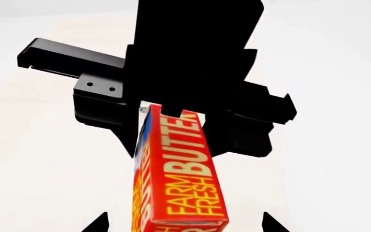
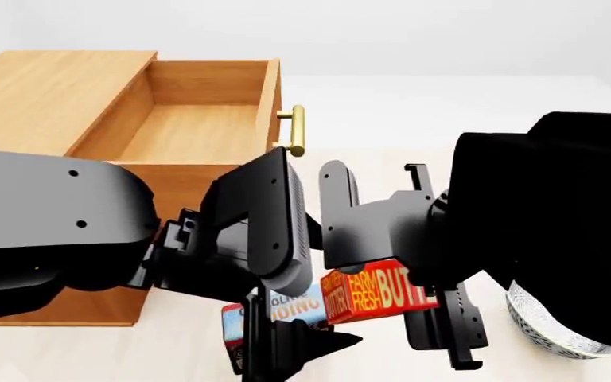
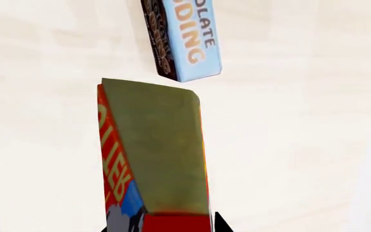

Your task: Put the butter at the back in the top drawer of the cabinet and close it.

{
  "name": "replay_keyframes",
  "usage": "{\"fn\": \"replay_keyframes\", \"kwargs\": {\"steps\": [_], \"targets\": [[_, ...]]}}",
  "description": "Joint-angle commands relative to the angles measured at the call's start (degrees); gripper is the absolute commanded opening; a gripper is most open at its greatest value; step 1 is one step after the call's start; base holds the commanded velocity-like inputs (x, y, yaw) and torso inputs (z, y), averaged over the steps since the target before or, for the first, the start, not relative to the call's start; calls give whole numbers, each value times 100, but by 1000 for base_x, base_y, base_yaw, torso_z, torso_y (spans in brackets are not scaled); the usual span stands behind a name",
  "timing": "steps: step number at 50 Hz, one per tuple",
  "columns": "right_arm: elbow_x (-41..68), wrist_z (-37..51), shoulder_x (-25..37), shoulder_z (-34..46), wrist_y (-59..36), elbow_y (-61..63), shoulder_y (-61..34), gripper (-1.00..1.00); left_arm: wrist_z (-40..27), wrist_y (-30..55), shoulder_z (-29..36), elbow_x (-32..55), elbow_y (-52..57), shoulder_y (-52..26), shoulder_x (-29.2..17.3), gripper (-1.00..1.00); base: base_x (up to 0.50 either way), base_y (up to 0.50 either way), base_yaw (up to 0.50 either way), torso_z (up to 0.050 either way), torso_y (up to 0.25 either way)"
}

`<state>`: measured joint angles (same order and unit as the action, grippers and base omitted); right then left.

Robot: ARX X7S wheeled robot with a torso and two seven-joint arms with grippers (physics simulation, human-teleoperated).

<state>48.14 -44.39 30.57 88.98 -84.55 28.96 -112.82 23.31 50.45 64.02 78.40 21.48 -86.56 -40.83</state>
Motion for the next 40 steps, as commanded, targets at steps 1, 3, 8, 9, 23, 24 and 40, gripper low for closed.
{"fn": "replay_keyframes", "kwargs": {"steps": [1, 3, 8, 9, 23, 24, 40], "targets": [[-76, 77, -4, -30, 59, -34, -98, -100, 86, -107, 2, -59, -65, 93, 7, 100, 0, 0, 0, 0, 0], [-70, 87, -5, -23, 65, -38, -94, -100, 93, -124, 5, -72, -73, 110, 11, 100, 0, 0, 0, 0, 0], [-52, 108, -2, -10, 79, -42, -96, -100, 112, -151, 22, -112, -94, 144, 27, 100, 0, 0, 0, 0, 0], [-49, 111, -1, -7, 82, -43, -99, -100, 112, -152, 25, -113, -92, 148, 30, 100, 0, 0, 0, 0, 0], [2, 153, 13, 25, 115, -50, -127, -100, 45, -190, 8, -103, -129, 182, 60, -100, 0, 0, 0, 1, 1], [8, 154, 14, 24, 115, -50, -132, -100, 43, -190, 9, -106, -128, 183, 60, -100, 0, 0, 0, 0, 0], [92, 171, 21, 39, 120, -38, -200, -100, -140, -254, -62, -79, -102, 206, 41, -100, 0, 0, 0, 0, 0]]}}
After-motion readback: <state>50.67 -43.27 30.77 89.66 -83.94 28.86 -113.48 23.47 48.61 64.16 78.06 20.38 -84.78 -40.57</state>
